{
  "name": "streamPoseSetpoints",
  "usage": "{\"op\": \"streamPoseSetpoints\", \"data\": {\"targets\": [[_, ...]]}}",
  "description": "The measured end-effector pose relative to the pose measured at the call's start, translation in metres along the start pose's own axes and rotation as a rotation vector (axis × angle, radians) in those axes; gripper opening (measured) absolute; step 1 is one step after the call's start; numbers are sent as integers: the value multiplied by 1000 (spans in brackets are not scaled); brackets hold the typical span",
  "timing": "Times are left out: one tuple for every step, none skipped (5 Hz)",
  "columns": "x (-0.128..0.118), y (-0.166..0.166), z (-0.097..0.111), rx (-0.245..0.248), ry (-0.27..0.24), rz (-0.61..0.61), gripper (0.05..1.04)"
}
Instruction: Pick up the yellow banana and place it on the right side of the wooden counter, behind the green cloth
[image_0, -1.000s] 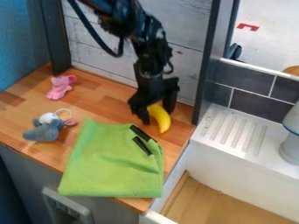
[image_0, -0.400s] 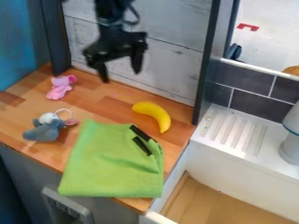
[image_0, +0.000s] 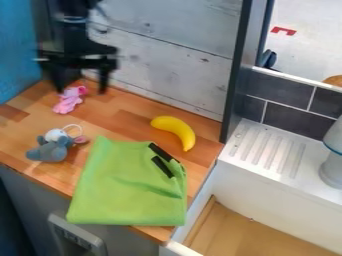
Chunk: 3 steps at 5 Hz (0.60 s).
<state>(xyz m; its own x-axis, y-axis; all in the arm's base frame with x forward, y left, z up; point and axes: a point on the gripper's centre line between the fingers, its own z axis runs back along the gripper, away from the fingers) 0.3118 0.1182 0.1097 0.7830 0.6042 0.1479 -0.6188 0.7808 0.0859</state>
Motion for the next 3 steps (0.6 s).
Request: {"op": "streamPoseSetpoints", "data": {"targets": [[20,33,-2,-37,-6,-97,1011],[42,49,-6,-41,-14,-130,1011],[53,43,-9,-67,-37,-181,1011]]}}
